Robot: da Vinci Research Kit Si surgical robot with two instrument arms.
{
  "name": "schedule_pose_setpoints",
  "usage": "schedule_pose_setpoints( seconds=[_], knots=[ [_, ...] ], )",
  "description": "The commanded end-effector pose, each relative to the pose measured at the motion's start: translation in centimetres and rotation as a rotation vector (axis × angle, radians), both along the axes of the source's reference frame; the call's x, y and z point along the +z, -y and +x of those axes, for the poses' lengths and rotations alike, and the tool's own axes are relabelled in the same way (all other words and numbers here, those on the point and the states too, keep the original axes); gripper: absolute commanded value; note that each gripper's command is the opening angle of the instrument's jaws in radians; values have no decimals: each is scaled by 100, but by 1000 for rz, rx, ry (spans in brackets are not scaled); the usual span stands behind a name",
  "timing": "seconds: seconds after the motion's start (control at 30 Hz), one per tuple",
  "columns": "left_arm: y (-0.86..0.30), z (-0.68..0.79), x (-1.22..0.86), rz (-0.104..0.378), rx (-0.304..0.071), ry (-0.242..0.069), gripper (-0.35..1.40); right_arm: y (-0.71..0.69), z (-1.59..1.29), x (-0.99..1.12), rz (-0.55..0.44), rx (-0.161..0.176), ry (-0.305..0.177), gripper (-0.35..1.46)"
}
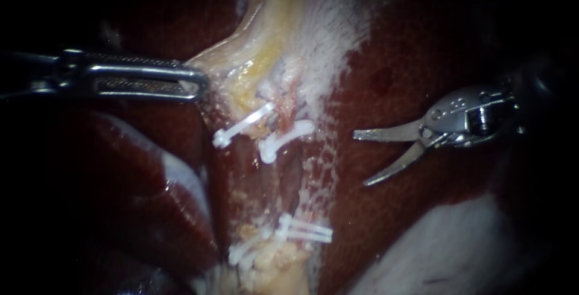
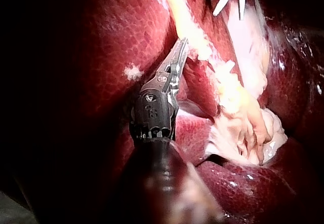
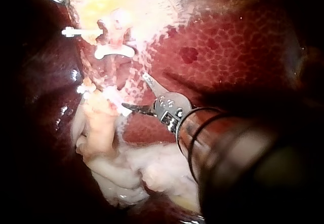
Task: Go back from the cut right tube
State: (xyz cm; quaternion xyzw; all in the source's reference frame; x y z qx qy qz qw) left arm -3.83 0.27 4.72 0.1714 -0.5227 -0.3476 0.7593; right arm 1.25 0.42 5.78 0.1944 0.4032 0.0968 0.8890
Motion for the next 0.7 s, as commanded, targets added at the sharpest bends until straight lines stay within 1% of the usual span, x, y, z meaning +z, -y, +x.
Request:
schedule_pose_setpoints(
  seconds=[0.03,0.13,0.23,0.37,0.47,0.7],
  knots=[
    [3,-1,4,0,4,-7,-21,1,0,0,0,0,0,143],
    [9,-5,14,-9,13,-18,-21,1,0,0,0,0,0,143],
    [19,-13,31,18,27,-30,-21,2,0,-1,0,0,0,143],
    [32,-23,47,40,45,-45,-21,2,0,-1,0,0,0,143],
    [39,-29,54,51,54,-47,-21,2,-1,-1,0,0,0,143],
    [47,-37,62,67,66,-50,-21,2,-1,-1,0,0,0,143]
  ],
)
